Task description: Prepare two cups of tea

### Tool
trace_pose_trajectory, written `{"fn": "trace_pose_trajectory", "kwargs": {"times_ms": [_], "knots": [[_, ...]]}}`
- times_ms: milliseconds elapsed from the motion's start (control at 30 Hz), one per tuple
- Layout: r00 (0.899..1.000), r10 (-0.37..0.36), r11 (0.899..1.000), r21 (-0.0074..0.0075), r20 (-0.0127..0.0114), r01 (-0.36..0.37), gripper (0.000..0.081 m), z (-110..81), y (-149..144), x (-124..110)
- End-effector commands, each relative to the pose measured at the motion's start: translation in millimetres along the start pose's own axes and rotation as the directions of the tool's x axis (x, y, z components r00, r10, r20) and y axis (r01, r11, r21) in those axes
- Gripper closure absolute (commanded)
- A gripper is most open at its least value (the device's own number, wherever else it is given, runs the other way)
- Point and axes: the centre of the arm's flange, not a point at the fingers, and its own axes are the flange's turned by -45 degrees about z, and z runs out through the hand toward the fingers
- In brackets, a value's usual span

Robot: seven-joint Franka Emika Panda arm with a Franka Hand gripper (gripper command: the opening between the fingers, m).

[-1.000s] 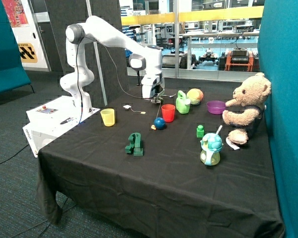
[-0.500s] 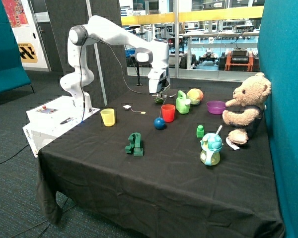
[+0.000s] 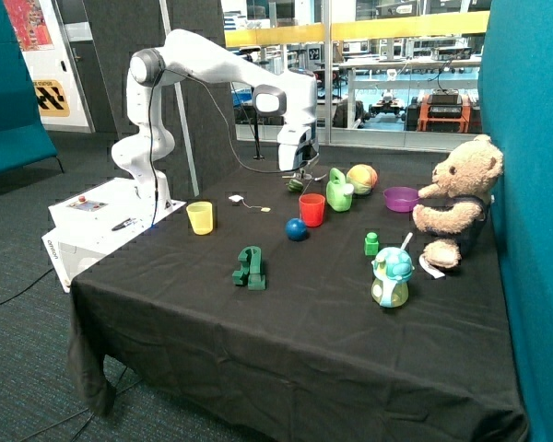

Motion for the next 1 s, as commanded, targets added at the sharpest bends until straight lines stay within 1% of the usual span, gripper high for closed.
{"fn": "trace_pose_trajectory", "kwargs": {"times_ms": [0,333,500,733,967], "knots": [[1.000,0.012,1.000,0.0016,-0.0043,-0.012,0.0808,9.4,8,-6],[1.000,0.015,1.000,0.0016,-0.0043,-0.015,0.0808,29.0,10,-18],[1.000,0.024,1.000,0.0017,-0.0043,-0.024,0.0808,31.0,14,-23],[0.999,0.051,0.999,0.0018,-0.0043,-0.051,0.0808,17.8,29,-20],[0.997,0.078,0.997,0.0019,-0.0042,-0.078,0.0808,-2.4,56,-1]]}}
